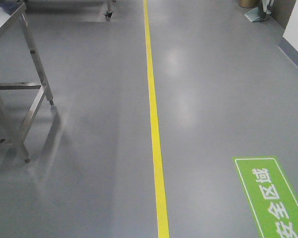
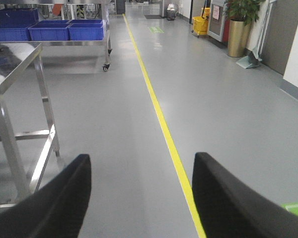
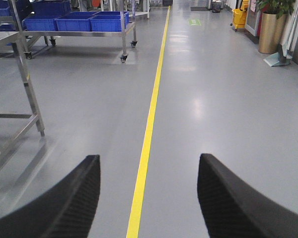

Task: Move and align brake pads A on conveyor
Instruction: 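Drive along the yellow-lined corridor toward the blue bin shelves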

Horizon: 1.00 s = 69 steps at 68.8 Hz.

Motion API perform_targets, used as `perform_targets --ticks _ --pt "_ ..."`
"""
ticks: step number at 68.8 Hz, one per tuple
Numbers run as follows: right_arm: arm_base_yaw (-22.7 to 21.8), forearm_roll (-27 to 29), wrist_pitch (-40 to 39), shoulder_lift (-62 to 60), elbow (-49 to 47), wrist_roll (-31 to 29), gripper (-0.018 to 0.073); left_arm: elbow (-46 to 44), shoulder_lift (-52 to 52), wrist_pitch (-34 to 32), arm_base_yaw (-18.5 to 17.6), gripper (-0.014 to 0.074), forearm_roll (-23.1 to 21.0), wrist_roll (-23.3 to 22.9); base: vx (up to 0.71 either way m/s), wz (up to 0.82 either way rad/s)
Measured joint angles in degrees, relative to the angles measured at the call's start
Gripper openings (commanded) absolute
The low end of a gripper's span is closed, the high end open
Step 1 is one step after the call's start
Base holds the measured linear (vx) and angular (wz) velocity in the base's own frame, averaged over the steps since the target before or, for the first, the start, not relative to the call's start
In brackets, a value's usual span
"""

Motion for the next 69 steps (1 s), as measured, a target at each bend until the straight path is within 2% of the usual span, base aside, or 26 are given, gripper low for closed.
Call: perform_targets --ticks 69 --pt "0.00 0.00 0.00 0.00 0.00 0.00 0.0424 0.00 0.00 0.00 0.00 0.0422 0.00 0.00 0.71 0.02"
